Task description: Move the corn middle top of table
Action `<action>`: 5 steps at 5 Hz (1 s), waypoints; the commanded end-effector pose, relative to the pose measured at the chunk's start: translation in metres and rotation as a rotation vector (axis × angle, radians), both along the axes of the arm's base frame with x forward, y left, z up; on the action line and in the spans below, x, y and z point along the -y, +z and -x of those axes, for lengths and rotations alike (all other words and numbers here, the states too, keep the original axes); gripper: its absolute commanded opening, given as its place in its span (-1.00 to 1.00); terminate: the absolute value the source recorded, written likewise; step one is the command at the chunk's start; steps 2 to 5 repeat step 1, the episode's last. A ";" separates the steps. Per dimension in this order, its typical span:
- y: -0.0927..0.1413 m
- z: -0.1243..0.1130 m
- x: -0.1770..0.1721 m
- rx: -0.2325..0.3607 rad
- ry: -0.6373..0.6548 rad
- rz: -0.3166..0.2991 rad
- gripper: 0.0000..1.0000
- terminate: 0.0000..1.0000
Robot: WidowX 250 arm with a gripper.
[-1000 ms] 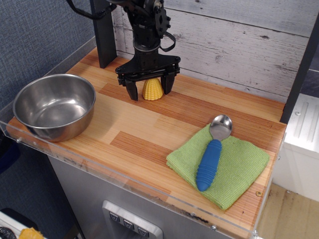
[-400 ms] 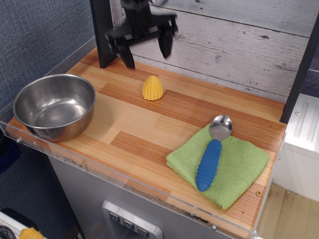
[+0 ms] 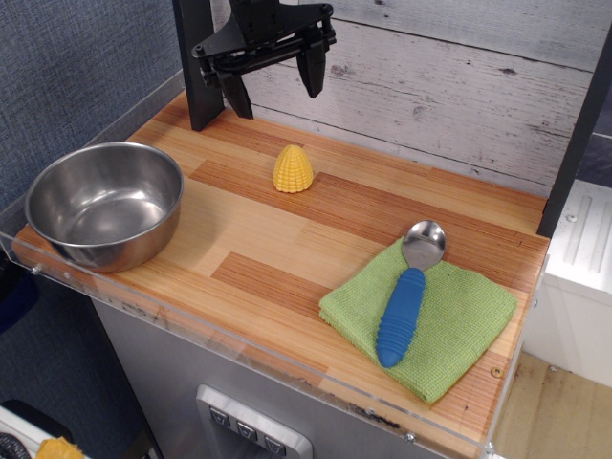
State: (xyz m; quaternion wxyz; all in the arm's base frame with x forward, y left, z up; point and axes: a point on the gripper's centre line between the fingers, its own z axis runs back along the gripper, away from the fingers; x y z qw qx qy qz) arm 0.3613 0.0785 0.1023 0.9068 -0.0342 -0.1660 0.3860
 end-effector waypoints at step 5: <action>0.015 0.007 -0.002 0.042 0.002 -0.011 1.00 1.00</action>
